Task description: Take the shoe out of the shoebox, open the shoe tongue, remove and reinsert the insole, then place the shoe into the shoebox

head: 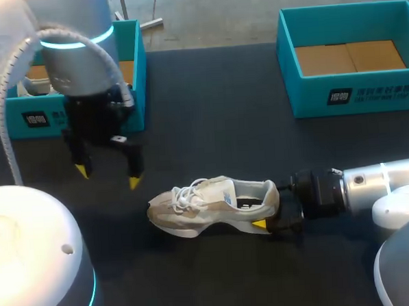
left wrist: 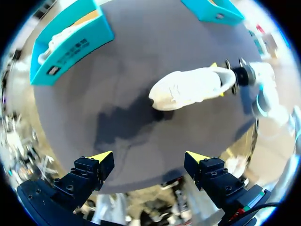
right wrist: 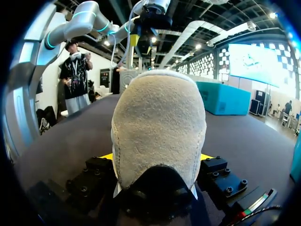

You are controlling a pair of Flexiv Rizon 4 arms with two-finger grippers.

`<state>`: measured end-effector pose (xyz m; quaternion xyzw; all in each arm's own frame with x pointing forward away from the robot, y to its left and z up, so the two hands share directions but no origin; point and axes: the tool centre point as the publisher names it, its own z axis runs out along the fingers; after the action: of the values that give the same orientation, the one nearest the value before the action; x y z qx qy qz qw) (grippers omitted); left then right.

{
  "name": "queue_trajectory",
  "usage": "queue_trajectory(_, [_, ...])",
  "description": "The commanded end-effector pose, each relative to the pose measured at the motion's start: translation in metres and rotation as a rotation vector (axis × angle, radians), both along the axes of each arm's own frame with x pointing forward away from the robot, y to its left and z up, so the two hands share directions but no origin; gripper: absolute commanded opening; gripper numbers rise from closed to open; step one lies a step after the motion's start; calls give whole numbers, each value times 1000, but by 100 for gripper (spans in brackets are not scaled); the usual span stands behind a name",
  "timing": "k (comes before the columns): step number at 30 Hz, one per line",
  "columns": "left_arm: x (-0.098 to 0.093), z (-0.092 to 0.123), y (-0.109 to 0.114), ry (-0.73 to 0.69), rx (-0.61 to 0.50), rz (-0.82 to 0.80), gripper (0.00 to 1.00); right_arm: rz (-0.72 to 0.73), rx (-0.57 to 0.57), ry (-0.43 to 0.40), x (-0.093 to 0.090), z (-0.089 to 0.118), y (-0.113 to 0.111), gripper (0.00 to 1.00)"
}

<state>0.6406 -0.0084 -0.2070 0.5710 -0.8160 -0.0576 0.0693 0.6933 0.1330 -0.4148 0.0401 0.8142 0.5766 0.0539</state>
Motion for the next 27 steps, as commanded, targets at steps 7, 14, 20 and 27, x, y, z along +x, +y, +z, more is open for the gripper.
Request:
queue_trajectory(7, [-2,-6,-20,-22,-19,262,100,0,-6,1,1,0,2,0])
queue_trajectory(14, [-2,-6,-20,-22,-19,262,100,0,-6,1,1,0,2,0])
queue_trajectory(20, [-2,-6,-20,-22,-19,262,100,0,-6,1,1,0,2,0])
queue_trajectory(27, [8,-17,-39,1,-2,214,100,0,-6,1,1,0,2,0])
